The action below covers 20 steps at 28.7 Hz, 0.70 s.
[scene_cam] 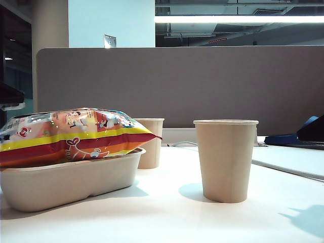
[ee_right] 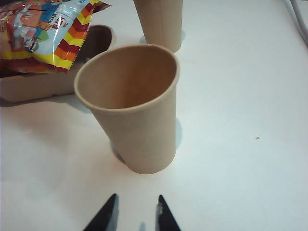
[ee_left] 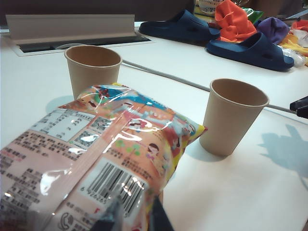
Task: Pick up a bag of chips and put them in the box.
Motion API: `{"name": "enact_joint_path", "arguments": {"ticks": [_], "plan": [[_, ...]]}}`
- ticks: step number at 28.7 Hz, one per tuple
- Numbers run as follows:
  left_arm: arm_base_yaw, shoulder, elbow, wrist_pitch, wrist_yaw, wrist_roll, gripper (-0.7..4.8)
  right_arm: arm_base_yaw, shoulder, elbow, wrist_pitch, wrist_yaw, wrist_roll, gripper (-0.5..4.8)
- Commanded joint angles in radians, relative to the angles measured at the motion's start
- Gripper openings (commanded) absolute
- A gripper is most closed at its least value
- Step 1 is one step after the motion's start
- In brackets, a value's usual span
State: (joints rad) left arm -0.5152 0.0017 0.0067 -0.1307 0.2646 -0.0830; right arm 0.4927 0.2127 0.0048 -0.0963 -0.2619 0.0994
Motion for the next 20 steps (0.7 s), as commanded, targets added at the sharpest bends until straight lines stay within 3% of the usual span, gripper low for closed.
{"name": "enact_joint_path", "arguments": {"ticks": [1,4,12,15,20], "plan": [[0.001,0.001,0.002,0.005,0.001,-0.003,0.79,0.001,0.0,-0.001,0.011,-0.002,-0.002,1.03],[0.04,0.001,0.002,0.005,0.014,-0.003,0.79,0.001,0.0,-0.001,0.011,-0.002,-0.002,1.03],[0.347,0.001,0.002,0.005,0.02,-0.003,0.79,-0.032,-0.014,-0.001,0.011,-0.003,-0.002,1.03],[0.432,0.001,0.002,0.005,0.02,-0.003,0.79,-0.122,-0.079,-0.001,0.011,-0.002,-0.002,1.03],[0.461,0.001,0.002,0.005,0.02,-0.003,0.79,-0.279,-0.157,-0.001,0.011,-0.002,-0.002,1.03]]}}
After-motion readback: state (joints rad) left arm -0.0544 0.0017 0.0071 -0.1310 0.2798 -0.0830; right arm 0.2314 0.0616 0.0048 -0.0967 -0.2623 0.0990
